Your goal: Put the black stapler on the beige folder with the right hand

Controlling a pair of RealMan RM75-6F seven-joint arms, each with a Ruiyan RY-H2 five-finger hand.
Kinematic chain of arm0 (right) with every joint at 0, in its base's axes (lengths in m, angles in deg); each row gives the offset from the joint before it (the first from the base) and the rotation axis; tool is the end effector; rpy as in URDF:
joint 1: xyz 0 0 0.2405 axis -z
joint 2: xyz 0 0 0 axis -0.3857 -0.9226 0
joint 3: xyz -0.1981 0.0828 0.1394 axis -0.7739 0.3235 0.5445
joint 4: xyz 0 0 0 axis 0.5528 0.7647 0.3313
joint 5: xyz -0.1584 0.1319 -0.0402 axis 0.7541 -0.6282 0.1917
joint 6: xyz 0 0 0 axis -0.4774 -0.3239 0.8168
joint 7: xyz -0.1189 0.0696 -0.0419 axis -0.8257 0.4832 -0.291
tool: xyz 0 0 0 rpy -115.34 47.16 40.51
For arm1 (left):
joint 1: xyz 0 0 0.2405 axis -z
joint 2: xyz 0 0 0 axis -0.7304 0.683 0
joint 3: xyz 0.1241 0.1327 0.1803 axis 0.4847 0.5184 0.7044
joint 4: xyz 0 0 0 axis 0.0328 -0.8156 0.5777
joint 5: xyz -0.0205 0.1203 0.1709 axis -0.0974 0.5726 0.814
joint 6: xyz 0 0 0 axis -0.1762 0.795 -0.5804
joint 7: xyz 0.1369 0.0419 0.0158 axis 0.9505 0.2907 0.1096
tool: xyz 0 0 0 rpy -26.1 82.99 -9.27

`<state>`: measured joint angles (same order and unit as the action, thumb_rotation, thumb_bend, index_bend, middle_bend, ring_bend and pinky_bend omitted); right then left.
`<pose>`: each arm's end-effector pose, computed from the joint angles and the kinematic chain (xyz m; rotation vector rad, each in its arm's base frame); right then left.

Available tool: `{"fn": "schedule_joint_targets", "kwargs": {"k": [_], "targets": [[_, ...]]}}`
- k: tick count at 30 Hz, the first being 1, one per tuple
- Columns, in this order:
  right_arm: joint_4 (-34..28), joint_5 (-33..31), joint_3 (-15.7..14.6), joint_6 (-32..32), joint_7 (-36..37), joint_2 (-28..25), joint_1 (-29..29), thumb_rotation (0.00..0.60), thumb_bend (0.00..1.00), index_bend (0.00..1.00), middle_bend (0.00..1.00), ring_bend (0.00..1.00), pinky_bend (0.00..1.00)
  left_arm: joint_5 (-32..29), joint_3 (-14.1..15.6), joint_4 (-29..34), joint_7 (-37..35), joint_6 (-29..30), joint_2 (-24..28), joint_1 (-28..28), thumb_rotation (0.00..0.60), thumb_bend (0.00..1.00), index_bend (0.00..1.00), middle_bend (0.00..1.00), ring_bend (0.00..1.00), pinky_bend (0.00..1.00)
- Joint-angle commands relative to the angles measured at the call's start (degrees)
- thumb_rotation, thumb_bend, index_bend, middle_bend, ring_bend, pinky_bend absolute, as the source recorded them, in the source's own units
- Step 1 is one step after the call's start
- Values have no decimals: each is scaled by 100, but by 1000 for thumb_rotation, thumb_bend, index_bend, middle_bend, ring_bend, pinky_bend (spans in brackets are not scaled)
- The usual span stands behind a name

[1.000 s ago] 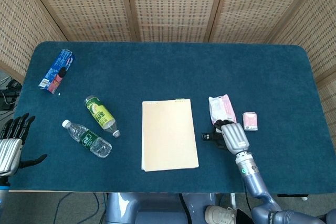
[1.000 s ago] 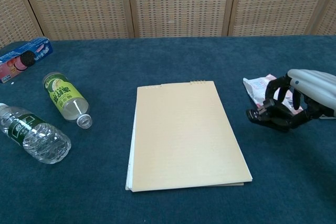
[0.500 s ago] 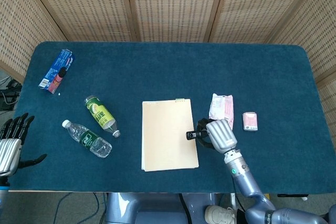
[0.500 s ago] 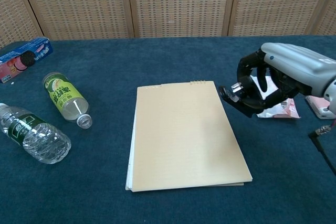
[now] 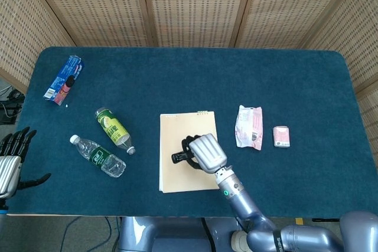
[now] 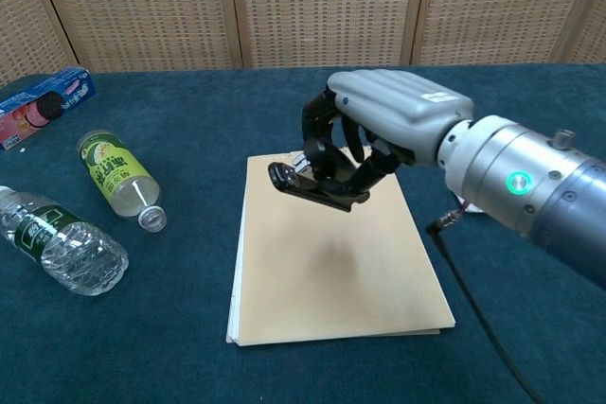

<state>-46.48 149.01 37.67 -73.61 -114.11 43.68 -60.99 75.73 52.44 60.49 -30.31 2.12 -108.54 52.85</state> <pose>-0.0625 -0.2885 -0.0453 1.8745 -0.8434 1.1997 -0.3068 0.1829 0.1533 -1.4041 -0.9426 -0.8663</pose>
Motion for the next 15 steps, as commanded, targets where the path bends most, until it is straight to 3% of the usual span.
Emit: {"fn": "schedule_joint_targets", "kwargs": {"k": [1, 2, 4, 6, 9, 15], "targets": [[172, -411, 14, 187, -367, 176, -156, 600, 549, 753, 576, 577, 762, -16, -10, -12, -38, -8, 10, 2, 600, 52, 0, 0, 0, 0], [157, -601, 19, 267, -482, 185, -189, 600, 509, 671, 498, 494, 724, -25, -12, -15, -46, -11, 12, 1, 600, 52, 0, 0, 0, 0], [85, -1014, 42, 399, -714, 181, -253, 600, 401, 468, 289, 263, 513, -30, -13, -14, -59, -14, 15, 0, 600, 52, 0, 0, 0, 0], [5, -1396, 60, 458, -986, 171, -332, 600, 283, 262, 70, 38, 203, -30, -18, -12, -75, -10, 19, 1, 600, 52, 0, 0, 0, 0], [-118, -1748, 53, 407, -1225, 163, -415, 600, 224, 122, 0, 0, 46, -33, -17, -16, -67, -11, 17, -1, 600, 52, 0, 0, 0, 0], [-413, -1958, 10, 165, -1369, 7, -464, 600, 205, 83, 0, 0, 29, -30, -8, 5, -12, -12, 13, -2, 600, 52, 0, 0, 0, 0]]}}
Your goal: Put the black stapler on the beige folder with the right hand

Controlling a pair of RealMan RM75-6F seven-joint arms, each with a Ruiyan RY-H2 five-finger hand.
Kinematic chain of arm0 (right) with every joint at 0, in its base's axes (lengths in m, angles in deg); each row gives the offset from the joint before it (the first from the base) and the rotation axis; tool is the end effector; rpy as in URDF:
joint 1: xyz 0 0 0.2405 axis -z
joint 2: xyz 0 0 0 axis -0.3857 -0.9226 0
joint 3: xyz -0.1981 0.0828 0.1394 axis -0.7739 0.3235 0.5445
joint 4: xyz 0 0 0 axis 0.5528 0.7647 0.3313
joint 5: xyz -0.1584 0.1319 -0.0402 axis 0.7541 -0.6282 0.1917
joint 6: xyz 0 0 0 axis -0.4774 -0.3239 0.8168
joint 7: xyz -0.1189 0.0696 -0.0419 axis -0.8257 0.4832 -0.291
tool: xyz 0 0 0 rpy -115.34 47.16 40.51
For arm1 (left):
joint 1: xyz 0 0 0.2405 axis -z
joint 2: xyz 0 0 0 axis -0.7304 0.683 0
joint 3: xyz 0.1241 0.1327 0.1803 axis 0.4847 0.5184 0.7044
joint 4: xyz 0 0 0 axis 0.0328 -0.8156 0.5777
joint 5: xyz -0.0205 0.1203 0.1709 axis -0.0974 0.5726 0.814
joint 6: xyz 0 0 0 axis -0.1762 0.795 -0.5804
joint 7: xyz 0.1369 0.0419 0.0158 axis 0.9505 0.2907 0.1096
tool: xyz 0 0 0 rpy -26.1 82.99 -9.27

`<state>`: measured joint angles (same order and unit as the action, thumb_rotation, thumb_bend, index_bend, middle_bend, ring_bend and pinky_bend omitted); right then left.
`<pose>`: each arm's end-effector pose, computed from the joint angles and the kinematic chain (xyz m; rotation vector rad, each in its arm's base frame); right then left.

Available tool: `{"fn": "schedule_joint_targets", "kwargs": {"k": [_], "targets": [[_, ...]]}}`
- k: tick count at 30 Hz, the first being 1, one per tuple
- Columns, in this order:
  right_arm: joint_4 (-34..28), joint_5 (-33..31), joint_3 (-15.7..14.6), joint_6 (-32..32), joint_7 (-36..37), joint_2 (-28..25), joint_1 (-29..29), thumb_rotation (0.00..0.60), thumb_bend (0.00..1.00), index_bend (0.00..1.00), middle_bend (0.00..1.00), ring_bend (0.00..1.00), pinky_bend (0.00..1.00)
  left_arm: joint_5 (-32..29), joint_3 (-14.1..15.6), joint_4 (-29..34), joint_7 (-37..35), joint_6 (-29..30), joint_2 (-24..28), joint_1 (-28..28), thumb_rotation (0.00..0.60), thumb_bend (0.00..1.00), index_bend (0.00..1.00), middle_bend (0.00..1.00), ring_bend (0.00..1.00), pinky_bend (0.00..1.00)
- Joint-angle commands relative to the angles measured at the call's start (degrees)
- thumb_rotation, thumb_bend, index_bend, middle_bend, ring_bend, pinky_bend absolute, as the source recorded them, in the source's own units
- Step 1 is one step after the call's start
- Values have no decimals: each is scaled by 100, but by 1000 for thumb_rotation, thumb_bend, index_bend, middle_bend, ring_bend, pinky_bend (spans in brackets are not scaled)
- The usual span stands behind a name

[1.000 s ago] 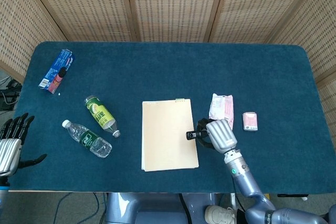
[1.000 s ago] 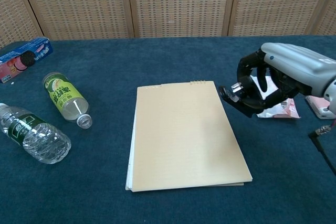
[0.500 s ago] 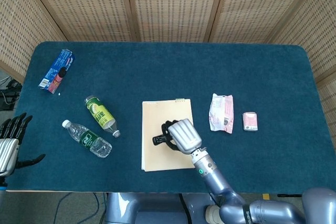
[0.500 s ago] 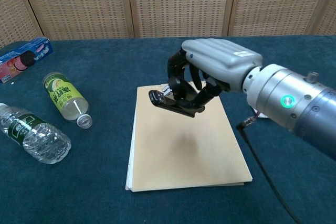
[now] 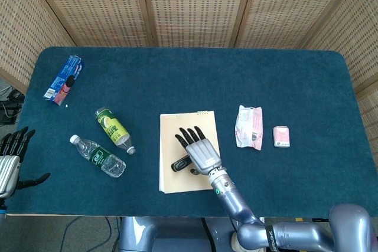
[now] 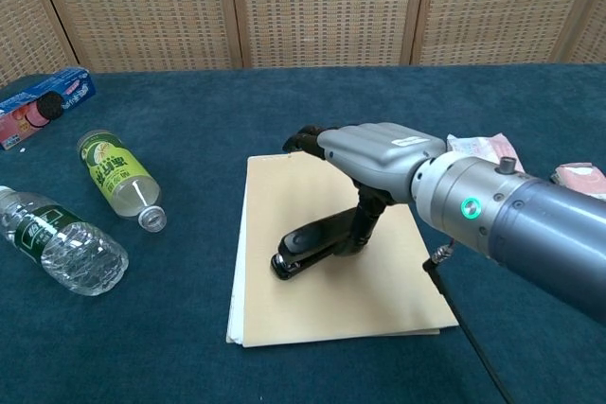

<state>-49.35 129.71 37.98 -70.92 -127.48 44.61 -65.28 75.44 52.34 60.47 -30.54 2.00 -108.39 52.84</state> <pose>-0.0623 -0.2889 -0.0678 1.9489 -0.9493 0.9356 -0.3078 0.1832 0.1544 -1.3991 -0.9460 -0.8645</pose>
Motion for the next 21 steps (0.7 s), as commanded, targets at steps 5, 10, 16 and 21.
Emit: {"fn": "schedule_joint_targets", "kwargs": {"k": [5, 10, 16, 21], "targets": [[-467, 198, -130, -400, 11, -406, 48, 600, 205, 81, 0, 0, 29, -40, -12, 10, 7, -2, 7, -7, 600, 52, 0, 0, 0, 0], [-694, 566, -331, -662, 217, -809, 272, 600, 205, 81, 0, 0, 29, -73, -21, 2, -5, -13, 17, -8, 600, 52, 0, 0, 0, 0], [-714, 1724, -1080, -1396, 1549, -2001, 1233, 600, 206, 76, 0, 0, 26, -78, -8, 56, 94, -36, 4, -1, 600, 52, 0, 0, 0, 0], [-227, 2150, -1405, -1718, 2565, -2498, 1760, 600, 205, 67, 0, 0, 7, -29, 14, 100, 236, -9, -32, -3, 600, 52, 0, 0, 0, 0]]}}
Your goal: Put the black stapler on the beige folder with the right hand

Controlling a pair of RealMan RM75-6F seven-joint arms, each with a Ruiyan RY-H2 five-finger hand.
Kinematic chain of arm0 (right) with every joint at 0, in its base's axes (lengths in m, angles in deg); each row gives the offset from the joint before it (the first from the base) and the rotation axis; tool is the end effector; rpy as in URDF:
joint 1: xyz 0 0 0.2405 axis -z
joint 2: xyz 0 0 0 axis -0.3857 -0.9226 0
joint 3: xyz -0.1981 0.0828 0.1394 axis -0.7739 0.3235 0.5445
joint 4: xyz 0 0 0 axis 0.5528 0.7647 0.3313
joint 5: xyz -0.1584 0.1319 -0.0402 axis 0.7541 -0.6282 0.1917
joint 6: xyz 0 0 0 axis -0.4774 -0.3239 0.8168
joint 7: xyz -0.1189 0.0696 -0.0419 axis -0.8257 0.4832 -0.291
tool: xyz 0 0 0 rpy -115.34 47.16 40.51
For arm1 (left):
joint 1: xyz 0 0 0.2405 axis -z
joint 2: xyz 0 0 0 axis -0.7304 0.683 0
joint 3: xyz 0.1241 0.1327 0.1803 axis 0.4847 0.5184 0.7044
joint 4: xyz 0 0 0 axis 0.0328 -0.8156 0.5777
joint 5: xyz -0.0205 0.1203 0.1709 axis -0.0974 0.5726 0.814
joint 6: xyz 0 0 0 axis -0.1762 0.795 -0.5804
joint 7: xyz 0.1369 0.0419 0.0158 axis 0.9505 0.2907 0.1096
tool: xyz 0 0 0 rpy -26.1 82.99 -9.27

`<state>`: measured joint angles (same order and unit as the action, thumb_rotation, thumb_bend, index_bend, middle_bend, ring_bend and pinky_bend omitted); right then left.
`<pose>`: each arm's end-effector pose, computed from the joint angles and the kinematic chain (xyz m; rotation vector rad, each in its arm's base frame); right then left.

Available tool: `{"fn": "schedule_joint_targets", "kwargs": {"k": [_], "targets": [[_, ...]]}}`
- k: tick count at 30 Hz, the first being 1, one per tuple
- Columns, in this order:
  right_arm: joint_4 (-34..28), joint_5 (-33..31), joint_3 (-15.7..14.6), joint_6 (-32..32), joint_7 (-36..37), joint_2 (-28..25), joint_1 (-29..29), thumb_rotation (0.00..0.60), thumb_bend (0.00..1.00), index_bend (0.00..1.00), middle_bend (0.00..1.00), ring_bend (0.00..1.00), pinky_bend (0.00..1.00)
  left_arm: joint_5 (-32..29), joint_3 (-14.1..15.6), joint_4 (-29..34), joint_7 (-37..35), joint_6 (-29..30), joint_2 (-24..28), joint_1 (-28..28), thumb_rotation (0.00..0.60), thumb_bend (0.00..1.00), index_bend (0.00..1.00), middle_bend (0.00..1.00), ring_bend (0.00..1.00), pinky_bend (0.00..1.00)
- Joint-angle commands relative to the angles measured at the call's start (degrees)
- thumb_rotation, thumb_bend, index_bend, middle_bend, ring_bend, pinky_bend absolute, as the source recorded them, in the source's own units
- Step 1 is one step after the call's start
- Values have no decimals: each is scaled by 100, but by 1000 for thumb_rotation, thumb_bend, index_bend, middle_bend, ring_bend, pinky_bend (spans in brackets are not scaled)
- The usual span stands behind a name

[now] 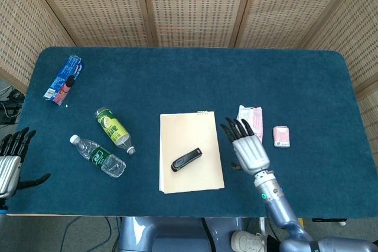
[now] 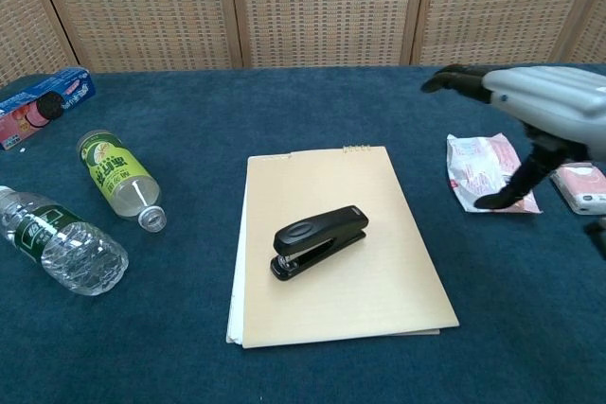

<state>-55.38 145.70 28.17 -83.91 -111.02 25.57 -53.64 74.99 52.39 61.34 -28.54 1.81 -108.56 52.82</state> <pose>-0.1613 -0.2724 0.0302 1.7220 -0.8716 0.9694 -0.3057 0.1825 0.1517 -1.4038 -0.9404 -0.8451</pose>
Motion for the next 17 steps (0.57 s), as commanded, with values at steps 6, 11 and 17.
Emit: {"fn": "schedule_joint_targets", "kwargs": {"k": [6, 11, 17], "targets": [[871, 803, -594, -736, 1694, -803, 1038, 600, 205, 37, 0, 0, 0, 28, 20, 11, 112, 17, -53, -2, 600, 52, 0, 0, 0, 0], [1224, 1012, -779, -1142, 2178, -891, 1527, 600, 206, 15, 0, 0, 0, -18, -6, -54, 183, 23, -107, 1, 600, 52, 0, 0, 0, 0], [1428, 1121, -673, -1229, 2509, -883, 1671, 600, 205, 13, 0, 0, 0, -30, -19, -71, 203, 32, -125, 4, 600, 52, 0, 0, 0, 0]]}}
